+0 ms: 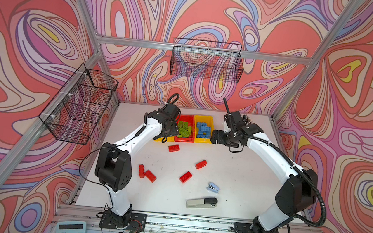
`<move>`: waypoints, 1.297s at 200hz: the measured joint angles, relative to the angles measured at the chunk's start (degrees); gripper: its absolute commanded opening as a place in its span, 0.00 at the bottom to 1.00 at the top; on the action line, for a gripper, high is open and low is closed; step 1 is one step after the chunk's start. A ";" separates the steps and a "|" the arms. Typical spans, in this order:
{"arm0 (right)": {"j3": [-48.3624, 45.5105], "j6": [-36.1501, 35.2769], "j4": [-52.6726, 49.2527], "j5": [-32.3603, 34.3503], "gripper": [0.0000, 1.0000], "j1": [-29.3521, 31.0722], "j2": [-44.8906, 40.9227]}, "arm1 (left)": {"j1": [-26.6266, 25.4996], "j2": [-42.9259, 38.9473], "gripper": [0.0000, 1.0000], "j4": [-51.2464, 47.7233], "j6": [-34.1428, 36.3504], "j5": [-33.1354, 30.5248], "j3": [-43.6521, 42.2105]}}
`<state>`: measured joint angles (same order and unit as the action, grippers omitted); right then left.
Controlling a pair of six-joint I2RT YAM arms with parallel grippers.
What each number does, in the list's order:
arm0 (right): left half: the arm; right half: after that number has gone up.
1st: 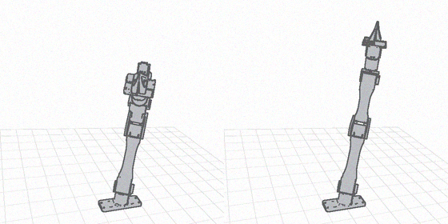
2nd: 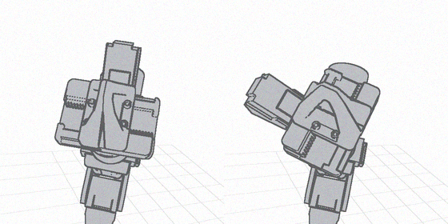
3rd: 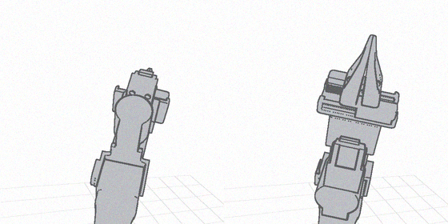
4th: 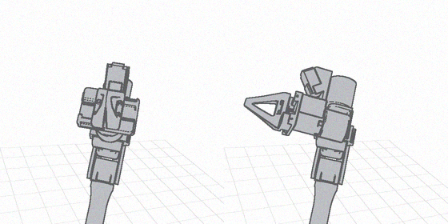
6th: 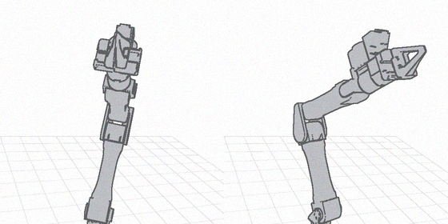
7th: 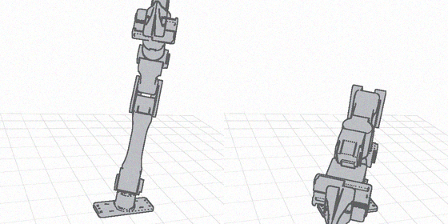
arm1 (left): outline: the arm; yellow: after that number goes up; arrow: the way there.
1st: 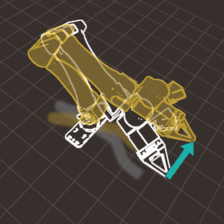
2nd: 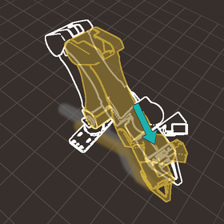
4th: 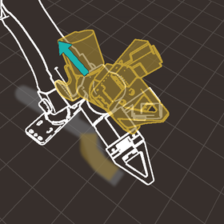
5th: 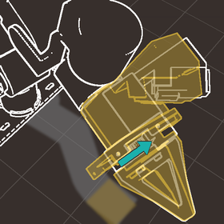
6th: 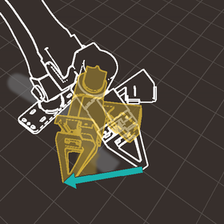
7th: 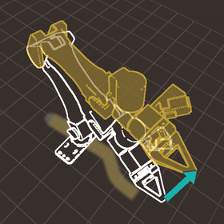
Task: Sort the legos into containers by color
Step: 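Withdraw the left gripper and lower it over a red brick before the bins, then close the left gripper on the red brick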
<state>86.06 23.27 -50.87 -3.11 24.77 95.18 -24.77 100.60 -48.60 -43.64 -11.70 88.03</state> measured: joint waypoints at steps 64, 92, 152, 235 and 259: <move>-2.32 -1.16 0.26 -1.27 0.98 0.00 -1.81 | -7.69 1.62 0.91 4.76 -7.93 0.70 -8.83; -2.84 -1.55 0.07 -1.36 0.98 0.00 -2.27 | -7.69 5.38 0.92 6.43 -8.00 -0.31 -8.20; -2.82 -1.75 -0.20 -0.68 0.98 0.00 -3.80 | -5.90 12.26 0.92 7.89 -6.51 -1.33 -5.18; -2.49 -0.90 -1.46 0.83 0.98 0.00 -4.02 | -3.26 17.20 0.82 9.81 -3.65 -0.33 -3.50; -2.27 -0.17 -1.44 0.85 0.98 0.00 -4.00 | -3.26 17.53 0.66 9.81 -2.97 -0.07 -3.37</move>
<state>83.79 23.09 -52.31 -2.26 24.77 91.18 -28.03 118.13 -38.79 -46.61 -11.77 84.66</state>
